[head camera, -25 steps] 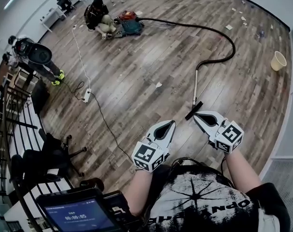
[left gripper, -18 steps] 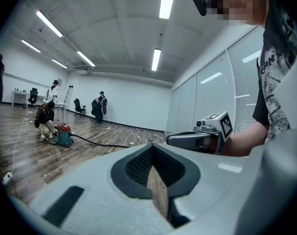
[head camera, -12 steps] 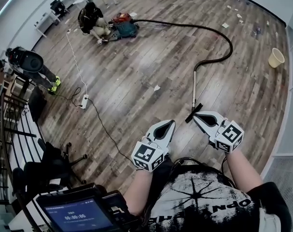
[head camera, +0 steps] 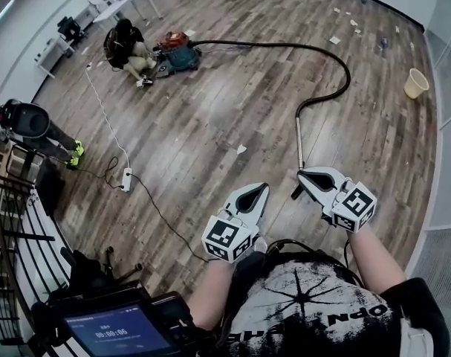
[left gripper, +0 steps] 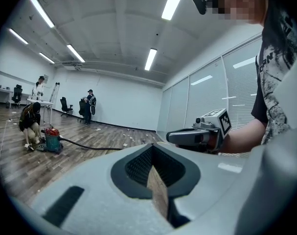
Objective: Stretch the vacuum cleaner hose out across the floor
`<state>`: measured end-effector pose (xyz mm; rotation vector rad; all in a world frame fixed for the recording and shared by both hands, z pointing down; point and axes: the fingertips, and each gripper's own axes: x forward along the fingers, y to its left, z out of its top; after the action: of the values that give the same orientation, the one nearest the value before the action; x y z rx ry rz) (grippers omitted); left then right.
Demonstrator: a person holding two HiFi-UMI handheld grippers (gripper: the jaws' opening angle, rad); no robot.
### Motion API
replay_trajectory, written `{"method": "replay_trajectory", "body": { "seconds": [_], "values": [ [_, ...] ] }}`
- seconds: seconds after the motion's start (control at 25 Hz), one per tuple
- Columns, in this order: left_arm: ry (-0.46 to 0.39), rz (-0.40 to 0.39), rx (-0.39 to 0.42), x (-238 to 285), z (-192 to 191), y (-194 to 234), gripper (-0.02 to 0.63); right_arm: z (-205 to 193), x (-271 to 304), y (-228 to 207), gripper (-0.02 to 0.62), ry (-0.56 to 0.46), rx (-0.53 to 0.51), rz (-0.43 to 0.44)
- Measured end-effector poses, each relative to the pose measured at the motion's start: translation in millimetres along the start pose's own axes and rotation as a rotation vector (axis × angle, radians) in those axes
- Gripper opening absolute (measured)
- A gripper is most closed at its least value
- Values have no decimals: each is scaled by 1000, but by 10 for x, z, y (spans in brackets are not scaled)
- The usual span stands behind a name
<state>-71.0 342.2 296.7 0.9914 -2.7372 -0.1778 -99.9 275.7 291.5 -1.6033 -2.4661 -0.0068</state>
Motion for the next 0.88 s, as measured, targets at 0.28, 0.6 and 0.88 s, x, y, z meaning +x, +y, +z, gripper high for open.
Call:
{"method": "replay_trajectory", "body": {
  "seconds": [0.28, 0.6, 0.88],
  "values": [
    [14, -65, -5, -122, -2, 610, 0, 2, 708, -26, 5, 30, 3, -46],
    [5, -62, -23, -311, -42, 1262, 0, -57, 1320, -40, 5, 61, -4, -69],
    [-5, -62, -51, -308, -22, 1525, 0, 47, 1576, -143, 5, 73, -11, -70]
  ]
}}
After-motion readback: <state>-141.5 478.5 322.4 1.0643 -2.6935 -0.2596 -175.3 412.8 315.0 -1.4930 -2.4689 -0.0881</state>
